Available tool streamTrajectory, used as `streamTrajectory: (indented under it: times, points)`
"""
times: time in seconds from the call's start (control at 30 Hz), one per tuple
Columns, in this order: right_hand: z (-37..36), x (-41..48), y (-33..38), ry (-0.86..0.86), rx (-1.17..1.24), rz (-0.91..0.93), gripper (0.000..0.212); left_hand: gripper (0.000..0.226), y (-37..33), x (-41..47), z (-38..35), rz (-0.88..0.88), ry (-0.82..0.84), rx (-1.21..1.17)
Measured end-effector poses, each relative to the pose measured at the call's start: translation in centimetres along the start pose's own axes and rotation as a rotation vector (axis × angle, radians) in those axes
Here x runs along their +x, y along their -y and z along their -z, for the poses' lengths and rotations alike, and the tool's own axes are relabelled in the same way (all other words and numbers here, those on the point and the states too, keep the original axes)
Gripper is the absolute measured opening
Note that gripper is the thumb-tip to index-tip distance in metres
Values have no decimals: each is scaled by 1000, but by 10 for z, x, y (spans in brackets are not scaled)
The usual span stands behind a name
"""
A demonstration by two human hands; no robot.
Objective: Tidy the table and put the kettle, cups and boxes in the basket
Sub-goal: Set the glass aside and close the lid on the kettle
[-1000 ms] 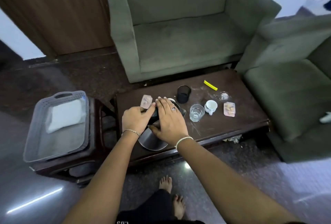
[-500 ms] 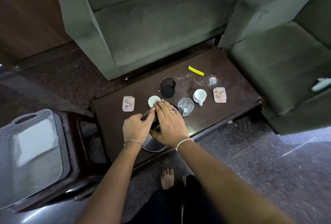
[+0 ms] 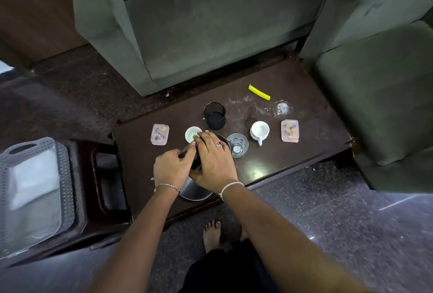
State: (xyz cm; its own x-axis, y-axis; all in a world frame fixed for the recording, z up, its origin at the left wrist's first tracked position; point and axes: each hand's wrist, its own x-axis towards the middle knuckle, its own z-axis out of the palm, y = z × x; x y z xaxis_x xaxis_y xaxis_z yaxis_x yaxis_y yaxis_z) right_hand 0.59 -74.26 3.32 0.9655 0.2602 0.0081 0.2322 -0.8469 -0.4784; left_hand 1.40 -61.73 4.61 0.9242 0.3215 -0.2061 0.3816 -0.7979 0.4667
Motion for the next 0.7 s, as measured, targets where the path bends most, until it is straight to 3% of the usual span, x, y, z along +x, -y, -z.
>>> streamTrajectory:
  times: [0.7]
  points:
    - [-14, 21, -35, -3, 196, -83, 78, 59, -33, 22, -20, 51, 15, 192]
